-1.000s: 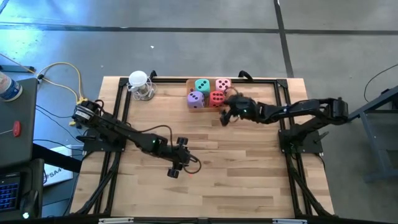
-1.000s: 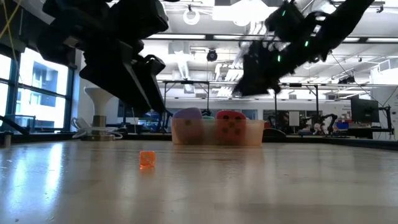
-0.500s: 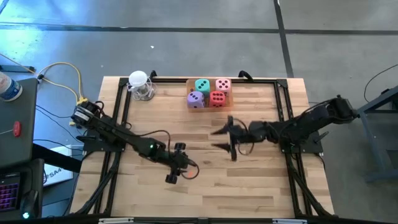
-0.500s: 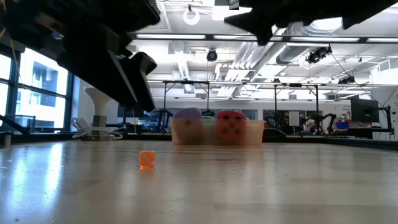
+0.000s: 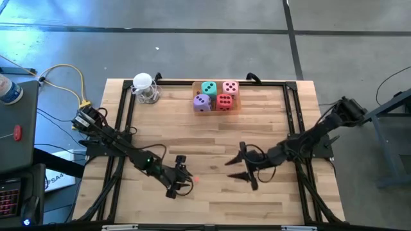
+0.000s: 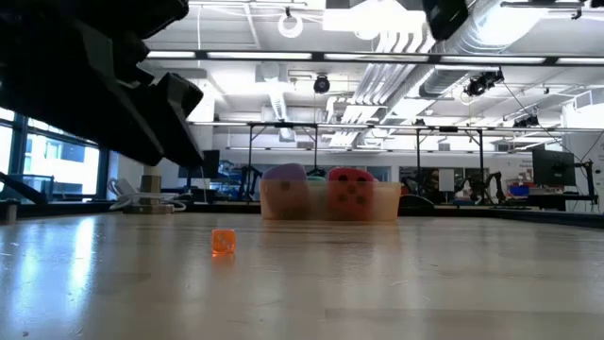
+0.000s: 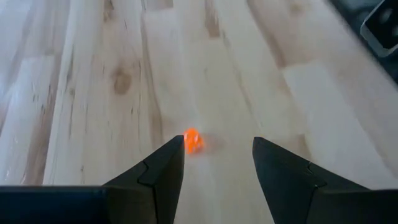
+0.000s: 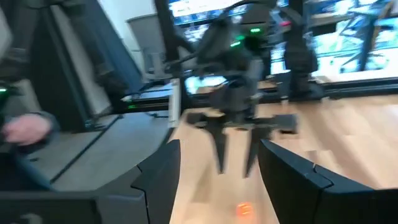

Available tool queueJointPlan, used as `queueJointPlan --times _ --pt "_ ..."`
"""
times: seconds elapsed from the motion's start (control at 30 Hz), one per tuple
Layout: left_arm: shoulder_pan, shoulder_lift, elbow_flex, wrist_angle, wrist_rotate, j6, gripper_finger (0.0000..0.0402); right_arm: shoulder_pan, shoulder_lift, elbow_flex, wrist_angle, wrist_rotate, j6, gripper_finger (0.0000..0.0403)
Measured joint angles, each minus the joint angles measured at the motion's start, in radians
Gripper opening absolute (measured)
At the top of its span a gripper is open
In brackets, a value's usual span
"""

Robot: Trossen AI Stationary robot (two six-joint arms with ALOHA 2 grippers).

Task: Pick & Place Dice
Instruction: Put the orange die into the orange bin

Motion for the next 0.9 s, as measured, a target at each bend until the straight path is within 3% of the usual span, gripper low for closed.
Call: queueJointPlan --times 0.3,0.9 --pt "0.019 0.031 -0.125 0.219 -0.031 -0.02 0.0183 0.098 0.0 0.0 -0.008 -0.004 0.041 0.0205" --pt "0.055 0.284 -0.128 0.544 -0.022 -0.015 0.0183 0.141 0.001 -0.001 -0.007 -0.002 0.048 0.0205"
